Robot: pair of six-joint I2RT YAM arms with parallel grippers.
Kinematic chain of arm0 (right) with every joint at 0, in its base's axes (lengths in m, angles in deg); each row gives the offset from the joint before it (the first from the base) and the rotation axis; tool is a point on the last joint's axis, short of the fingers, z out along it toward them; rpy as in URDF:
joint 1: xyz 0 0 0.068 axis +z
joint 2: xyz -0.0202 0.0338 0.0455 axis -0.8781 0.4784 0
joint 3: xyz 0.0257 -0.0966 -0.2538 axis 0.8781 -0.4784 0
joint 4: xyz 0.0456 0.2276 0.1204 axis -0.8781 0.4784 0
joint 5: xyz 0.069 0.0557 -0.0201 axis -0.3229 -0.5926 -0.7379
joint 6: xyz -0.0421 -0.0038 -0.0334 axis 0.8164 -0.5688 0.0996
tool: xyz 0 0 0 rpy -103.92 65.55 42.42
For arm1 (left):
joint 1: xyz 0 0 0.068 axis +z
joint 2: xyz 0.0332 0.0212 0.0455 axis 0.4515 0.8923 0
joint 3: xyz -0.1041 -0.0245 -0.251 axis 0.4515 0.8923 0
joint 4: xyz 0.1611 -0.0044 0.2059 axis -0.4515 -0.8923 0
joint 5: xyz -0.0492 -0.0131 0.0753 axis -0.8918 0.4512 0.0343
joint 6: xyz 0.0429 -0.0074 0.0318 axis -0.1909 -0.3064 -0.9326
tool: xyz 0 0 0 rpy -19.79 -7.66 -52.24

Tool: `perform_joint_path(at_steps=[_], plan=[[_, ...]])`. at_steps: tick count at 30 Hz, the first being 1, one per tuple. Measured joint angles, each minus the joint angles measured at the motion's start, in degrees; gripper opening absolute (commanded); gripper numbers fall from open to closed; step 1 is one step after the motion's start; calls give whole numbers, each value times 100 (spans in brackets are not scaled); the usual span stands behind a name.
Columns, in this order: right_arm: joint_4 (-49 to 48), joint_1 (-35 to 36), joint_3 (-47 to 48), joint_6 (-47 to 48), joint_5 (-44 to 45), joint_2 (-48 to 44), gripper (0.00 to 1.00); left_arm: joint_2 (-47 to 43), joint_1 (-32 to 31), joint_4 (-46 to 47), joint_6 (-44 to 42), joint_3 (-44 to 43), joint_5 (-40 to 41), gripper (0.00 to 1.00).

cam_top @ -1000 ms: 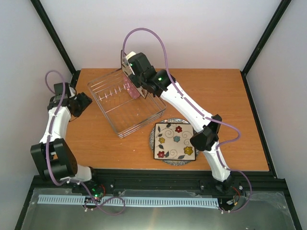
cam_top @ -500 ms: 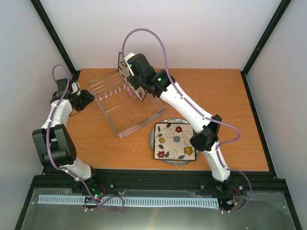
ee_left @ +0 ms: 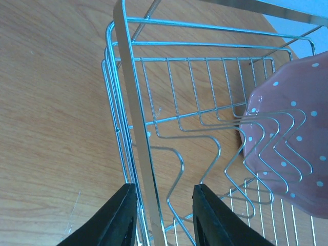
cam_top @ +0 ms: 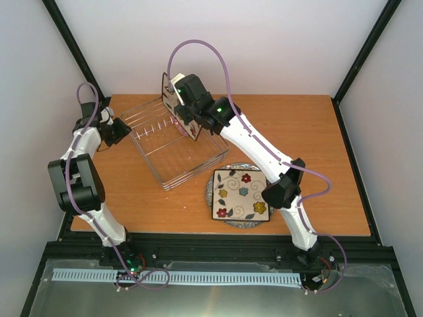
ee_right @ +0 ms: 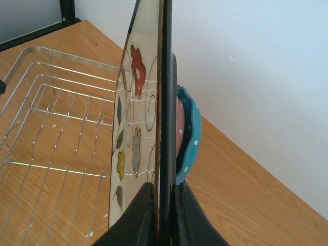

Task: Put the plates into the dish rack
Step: Move the dish rack to the center of the board.

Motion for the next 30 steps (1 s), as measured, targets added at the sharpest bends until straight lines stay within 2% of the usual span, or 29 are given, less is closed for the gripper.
perform_joint_path(at_steps=[5, 13, 16, 20, 30], plan=[[-2, 0, 0, 2, -2, 0, 3, 256, -2, -39, -111, -234, -37, 27], [-7, 0, 0, 4, -2, 0, 3, 442, -7, -118, -264, -374, -68, 9], [-20, 0, 0, 24, -2, 0, 3, 492, -2, -133, -289, -398, -87, 5], [-81, 0, 0, 42, -4, 0, 3, 492, -7, -138, -291, -402, -63, 2], [-131, -4, 0, 68, 0, 168, 3, 518, -68, -85, -337, -409, -59, 1]])
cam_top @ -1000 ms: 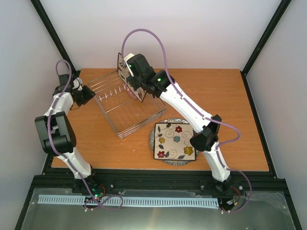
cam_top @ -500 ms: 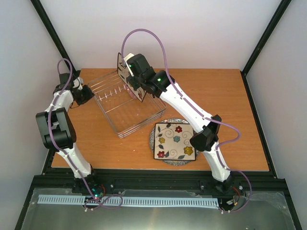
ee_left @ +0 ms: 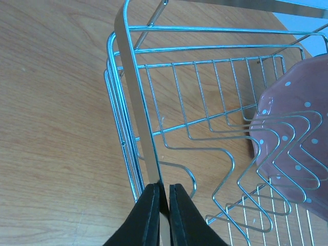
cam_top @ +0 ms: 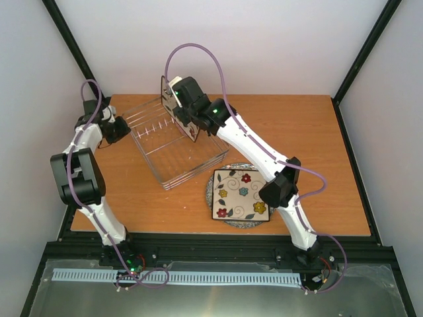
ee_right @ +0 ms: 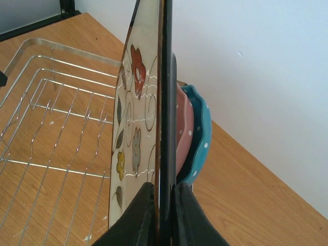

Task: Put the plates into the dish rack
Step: Move the dish rack to the center of the board.

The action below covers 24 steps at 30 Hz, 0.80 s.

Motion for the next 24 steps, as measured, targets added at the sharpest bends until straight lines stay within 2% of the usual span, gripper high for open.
perform_joint_path(at_steps=[12, 24], plan=[[0, -127, 0, 2, 28, 142, 3, 50, -463, 481, -2, 105, 55, 1], [-81, -393, 0, 22, 330, 352, 3, -125, -498, 901, 59, 470, -33, 1]])
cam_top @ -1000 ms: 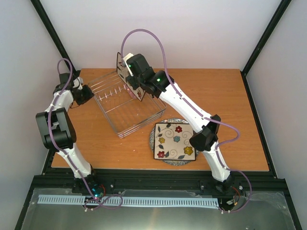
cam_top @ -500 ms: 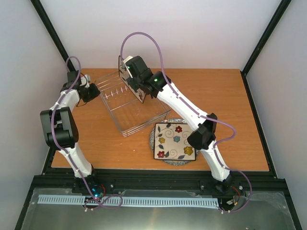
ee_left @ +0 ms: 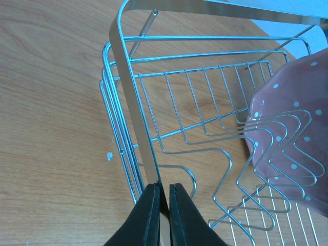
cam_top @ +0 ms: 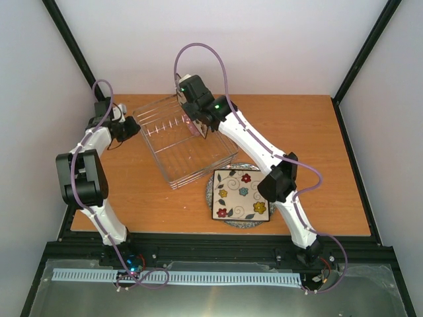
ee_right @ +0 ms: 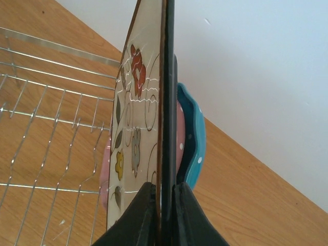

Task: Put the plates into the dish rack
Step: Move the dish rack to the center of the board, then insert the plate into the dish rack.

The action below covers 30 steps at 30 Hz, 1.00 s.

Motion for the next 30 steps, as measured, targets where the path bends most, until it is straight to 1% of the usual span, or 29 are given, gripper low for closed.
perform_joint_path(at_steps=[2, 4, 6, 7, 8, 9, 10, 12, 17, 22, 26, 30], plan=[[-2, -42, 0, -7, 11, 44, 3, -4, 0, 15, 4, 7, 0, 2], [0, -52, 2, -28, 0, 76, 3, -4, 2, 20, 20, 9, -7, 6], [0, -50, 26, -55, -11, 111, 3, -7, 0, 20, 39, 9, -7, 17], [0, -46, 39, -70, -20, 129, 3, -9, 0, 22, 35, 9, -20, 20], [0, -44, 52, -76, -31, 140, 3, -9, -9, -35, 15, 22, -83, 29], [7, -39, 68, -87, -44, 153, 3, -13, -33, -133, 11, 46, -142, 35], [9, -39, 81, -94, -50, 162, 3, -13, -68, -240, -7, 87, -190, 38], [9, -39, 103, -109, -50, 168, 3, -13, -144, -437, -2, 164, -282, 46], [0, -39, 120, -116, -50, 168, 3, -44, -210, -645, 44, 192, -393, 53], [0, -39, 120, -118, -52, 168, 3, -256, -205, -717, 85, 160, -400, 55], [0, -39, 120, -133, -61, 170, 3, -579, -144, -780, 140, 83, -326, 56], [0, -39, 120, -173, -118, 170, 3, -1060, 90, -791, 295, 87, -208, 59]])
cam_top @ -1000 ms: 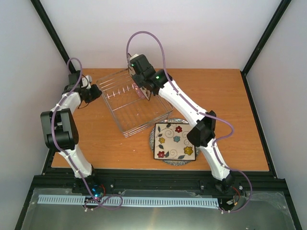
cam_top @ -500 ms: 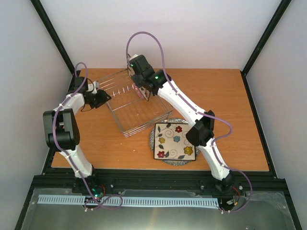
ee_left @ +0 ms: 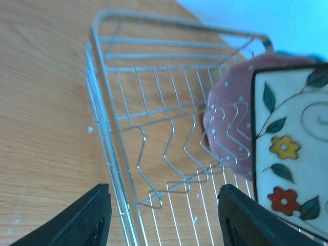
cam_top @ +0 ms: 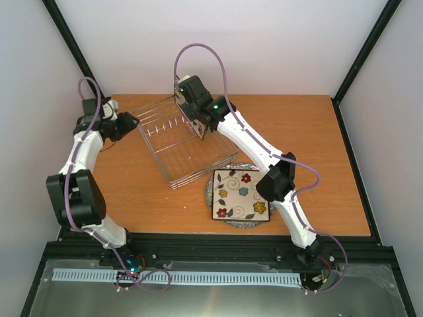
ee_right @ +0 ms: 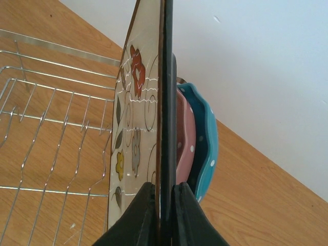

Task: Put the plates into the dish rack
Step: Insert the plate into the dish rack.

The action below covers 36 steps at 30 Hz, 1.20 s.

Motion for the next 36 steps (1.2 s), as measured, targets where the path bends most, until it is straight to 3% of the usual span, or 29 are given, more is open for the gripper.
perform_joint_path(at_steps=[6, 17, 26, 36], plan=[[2, 13, 17, -55, -92, 9, 3, -474, 369, 9, 70, 22, 74, 61], [-157, 37, 111, -44, -26, 199, 3, -861, 374, -26, 201, 457, 7, 70], [-291, 48, 210, 17, 2, 433, 3, -1711, 374, -13, 363, 793, -50, 68], [-533, 70, 282, -13, 160, 527, 3, -1784, 374, -122, 354, 1025, -46, 68]])
